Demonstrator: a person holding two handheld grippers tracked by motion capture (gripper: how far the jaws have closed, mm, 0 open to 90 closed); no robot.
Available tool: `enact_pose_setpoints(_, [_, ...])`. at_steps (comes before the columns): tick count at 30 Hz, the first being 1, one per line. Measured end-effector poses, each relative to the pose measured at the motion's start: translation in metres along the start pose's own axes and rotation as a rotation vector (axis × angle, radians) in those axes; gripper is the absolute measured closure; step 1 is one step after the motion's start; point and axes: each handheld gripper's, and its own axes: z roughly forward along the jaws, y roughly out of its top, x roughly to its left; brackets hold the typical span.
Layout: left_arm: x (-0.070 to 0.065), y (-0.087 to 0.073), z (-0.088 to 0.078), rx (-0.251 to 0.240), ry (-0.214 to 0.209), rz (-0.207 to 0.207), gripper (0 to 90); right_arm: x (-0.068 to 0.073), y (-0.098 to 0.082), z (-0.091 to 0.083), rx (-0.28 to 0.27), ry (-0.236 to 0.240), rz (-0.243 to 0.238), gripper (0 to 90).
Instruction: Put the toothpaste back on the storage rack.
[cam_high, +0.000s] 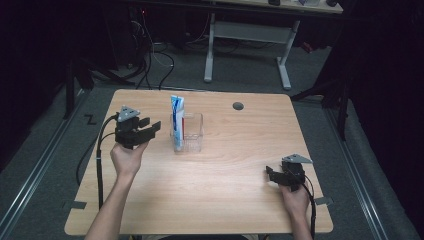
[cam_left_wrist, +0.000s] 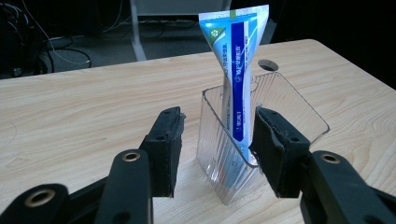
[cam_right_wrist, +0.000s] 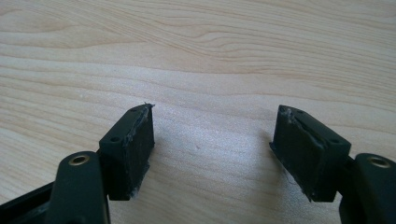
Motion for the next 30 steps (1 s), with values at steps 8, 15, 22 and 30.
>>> enact_pose_setpoints(8, [0.004,-0.005,-0.006,-0.008,0.012,-0.003,53.5,0.000,0.000,0.000,-0.001,0.000,-0.001,29.4])
enact_pose_setpoints(15, [0.007,-0.007,-0.013,-0.016,0.007,-0.016,53.5,0.000,0.000,0.000,0.000,0.000,0.000,29.4])
enact_pose_setpoints(22, [0.011,-0.010,-0.018,-0.022,0.012,-0.026,53.4,0.000,0.000,0.000,0.000,0.000,0.000,29.4])
enact_pose_setpoints(30, [0.017,-0.014,-0.024,-0.029,0.025,-0.041,53.4,0.000,0.000,0.000,0.000,0.000,0.000,29.4])
